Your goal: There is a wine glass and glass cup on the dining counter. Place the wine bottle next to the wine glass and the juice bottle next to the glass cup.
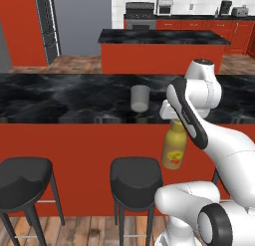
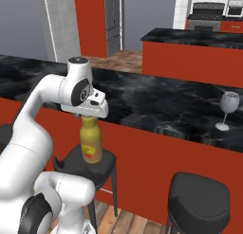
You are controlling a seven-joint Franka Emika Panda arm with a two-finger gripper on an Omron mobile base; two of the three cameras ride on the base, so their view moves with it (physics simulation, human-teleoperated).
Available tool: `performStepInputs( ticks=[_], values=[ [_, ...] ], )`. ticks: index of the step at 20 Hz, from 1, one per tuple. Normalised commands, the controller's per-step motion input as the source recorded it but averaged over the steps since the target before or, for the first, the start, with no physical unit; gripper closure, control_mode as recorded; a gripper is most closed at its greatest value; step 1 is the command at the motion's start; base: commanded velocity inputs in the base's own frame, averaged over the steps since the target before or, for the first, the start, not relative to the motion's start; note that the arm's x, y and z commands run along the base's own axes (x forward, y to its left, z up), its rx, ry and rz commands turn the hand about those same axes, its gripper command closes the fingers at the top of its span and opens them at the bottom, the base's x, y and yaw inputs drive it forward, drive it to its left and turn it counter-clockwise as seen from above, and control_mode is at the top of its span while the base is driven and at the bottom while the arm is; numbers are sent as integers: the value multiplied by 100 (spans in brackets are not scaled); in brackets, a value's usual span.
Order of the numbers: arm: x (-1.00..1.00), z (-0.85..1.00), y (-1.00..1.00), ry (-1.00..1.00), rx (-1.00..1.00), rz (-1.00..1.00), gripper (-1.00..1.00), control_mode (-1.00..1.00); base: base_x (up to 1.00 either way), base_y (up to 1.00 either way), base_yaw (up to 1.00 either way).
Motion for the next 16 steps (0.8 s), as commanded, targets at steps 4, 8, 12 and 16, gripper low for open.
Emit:
performStepInputs(
  ticks=[4, 8, 12, 16],
  values=[
    [0, 0, 0, 0, 0, 0, 100, -100, 0, 0, 0],
    [0, 0, 0, 0, 0, 0, 100, -100, 0, 0, 0],
    [-6, 0, 1, 0, -1, 3, 100, -100, 0, 0, 0],
    [-20, 16, 3, -21, 3, 2, 100, -100, 0, 0, 0]
  ],
)
